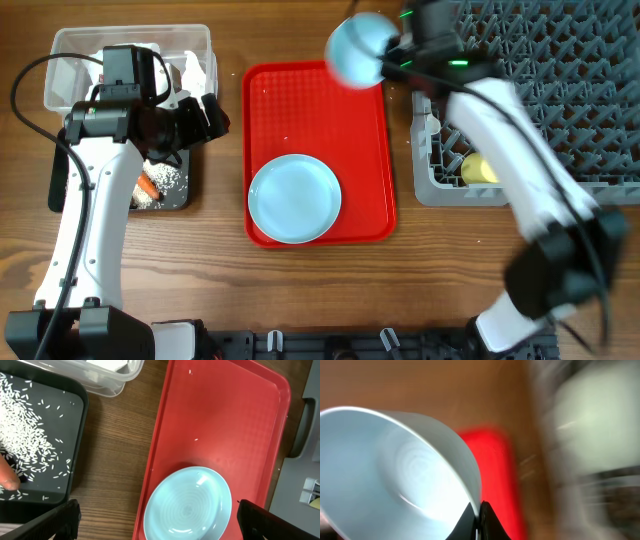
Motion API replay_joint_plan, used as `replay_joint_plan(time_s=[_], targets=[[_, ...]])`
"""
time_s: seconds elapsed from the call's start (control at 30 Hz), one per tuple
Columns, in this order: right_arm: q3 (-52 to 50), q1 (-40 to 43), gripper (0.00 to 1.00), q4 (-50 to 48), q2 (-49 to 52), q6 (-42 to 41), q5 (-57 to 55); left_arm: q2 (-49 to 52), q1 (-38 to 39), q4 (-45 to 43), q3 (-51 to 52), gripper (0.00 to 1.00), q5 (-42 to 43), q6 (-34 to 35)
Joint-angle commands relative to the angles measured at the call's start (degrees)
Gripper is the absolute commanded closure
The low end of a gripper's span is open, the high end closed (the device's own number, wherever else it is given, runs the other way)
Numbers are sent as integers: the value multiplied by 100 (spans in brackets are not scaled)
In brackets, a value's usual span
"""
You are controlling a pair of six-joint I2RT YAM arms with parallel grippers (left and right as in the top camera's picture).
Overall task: Sort waste into correct bins and load items into the dishwasher rack
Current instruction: 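Lift the small blue bowl and carry it right into the rack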
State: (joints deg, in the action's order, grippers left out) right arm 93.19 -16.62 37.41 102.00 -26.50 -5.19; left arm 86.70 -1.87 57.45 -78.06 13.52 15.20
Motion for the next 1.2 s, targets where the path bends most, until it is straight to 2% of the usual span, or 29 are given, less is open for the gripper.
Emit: replay_joint_plan(time_s=[0.0, 0.1, 0.13, 0.3, 0.47, 0.63, 0.73, 0.8, 0.97, 1.03, 1.17], targets=[[33, 297, 96, 39, -870, 291, -2004, 39, 26, -15, 22, 0, -11, 26], [33, 470, 96, 9, -1073, 452, -3440, 39, 26, -15, 22, 0, -11, 28], [31, 518, 96, -44, -1069, 691, -3969, 39, 26, -15, 22, 0, -11, 28], [26, 627, 96, -48, -699, 2061, -5178, 39, 26, -15, 22, 0, -11, 26], [20, 638, 96, -7, -179, 3508, -5440, 39, 26, -15, 22, 0, -11, 26], [17, 636, 96, 168, 280, 4330, -5676, 39, 26, -15, 22, 0, -11, 28], [15, 619, 96, 577, 455, 4249, -5687, 37, 26, -15, 22, 0, -11, 28], [15, 592, 96, 1025, 507, 3912, -5628, 39, 26, -13, 22, 0, -11, 28], [15, 417, 96, 2103, 507, 2601, -4920, 37, 26, -15, 22, 0, -11, 28], [9, 387, 96, 2245, 507, 2251, -4848, 37, 26, -15, 22, 0, -11, 26], [9, 382, 96, 2131, 507, 2212, -4872, 39, 26, -15, 22, 0, -11, 28]])
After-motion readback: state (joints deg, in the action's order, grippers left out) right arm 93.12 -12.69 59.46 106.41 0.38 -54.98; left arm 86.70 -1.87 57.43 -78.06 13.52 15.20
